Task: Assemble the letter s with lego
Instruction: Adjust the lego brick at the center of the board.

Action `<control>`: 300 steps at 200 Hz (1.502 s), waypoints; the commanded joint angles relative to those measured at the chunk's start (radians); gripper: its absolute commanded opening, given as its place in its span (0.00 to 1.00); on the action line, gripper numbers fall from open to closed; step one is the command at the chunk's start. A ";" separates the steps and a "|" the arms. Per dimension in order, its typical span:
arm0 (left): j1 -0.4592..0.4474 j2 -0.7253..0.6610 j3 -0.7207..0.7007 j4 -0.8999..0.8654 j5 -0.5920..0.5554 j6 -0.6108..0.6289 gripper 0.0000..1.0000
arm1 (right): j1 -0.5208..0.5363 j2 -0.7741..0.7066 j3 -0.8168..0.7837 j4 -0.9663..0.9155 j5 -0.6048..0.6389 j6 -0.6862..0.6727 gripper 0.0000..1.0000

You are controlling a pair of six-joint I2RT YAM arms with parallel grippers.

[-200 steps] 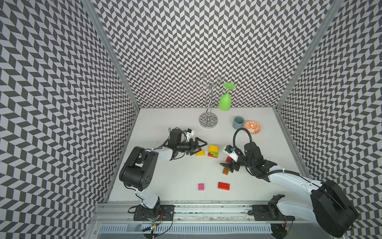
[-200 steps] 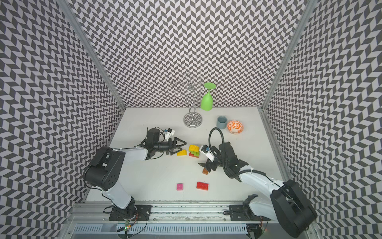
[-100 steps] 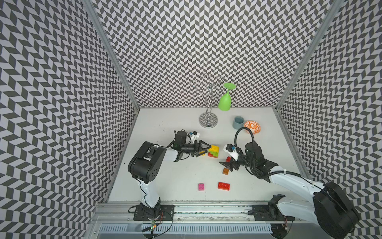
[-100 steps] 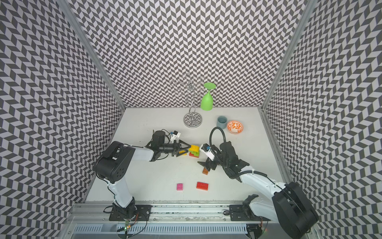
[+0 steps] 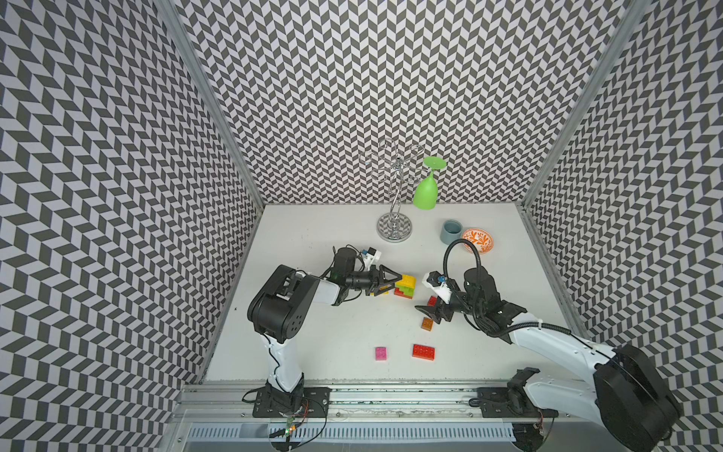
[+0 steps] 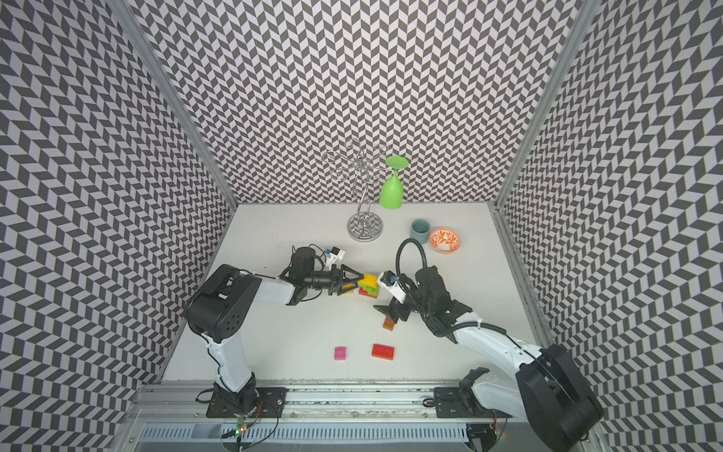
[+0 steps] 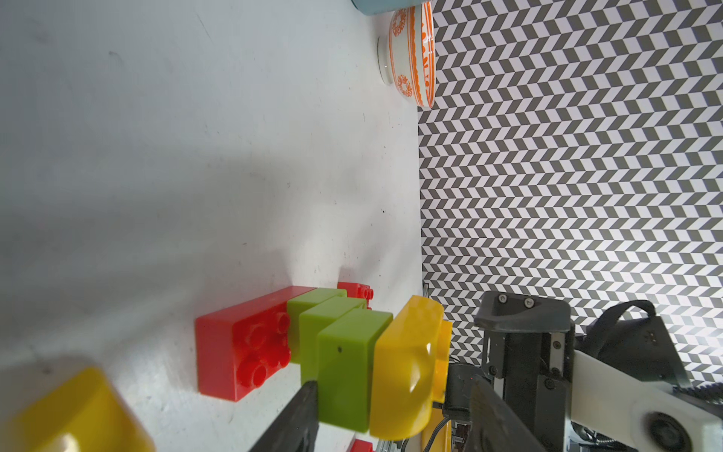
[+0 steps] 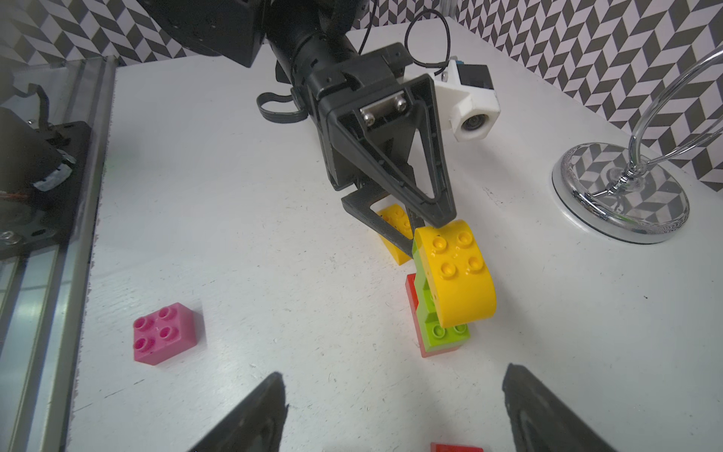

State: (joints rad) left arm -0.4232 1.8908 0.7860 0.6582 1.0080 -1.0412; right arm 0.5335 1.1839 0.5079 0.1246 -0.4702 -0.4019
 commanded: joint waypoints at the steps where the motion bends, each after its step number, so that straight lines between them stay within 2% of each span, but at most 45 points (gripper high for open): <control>1: -0.006 0.015 0.018 0.043 0.011 -0.005 0.60 | 0.002 -0.018 0.027 0.009 -0.021 -0.009 0.86; 300: -0.006 0.040 0.005 0.011 -0.004 0.013 0.46 | 0.002 -0.001 0.038 -0.008 -0.051 -0.008 0.79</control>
State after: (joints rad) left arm -0.4252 1.9167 0.7868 0.6724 1.0084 -1.0451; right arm 0.5335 1.1839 0.5194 0.0967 -0.4961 -0.4023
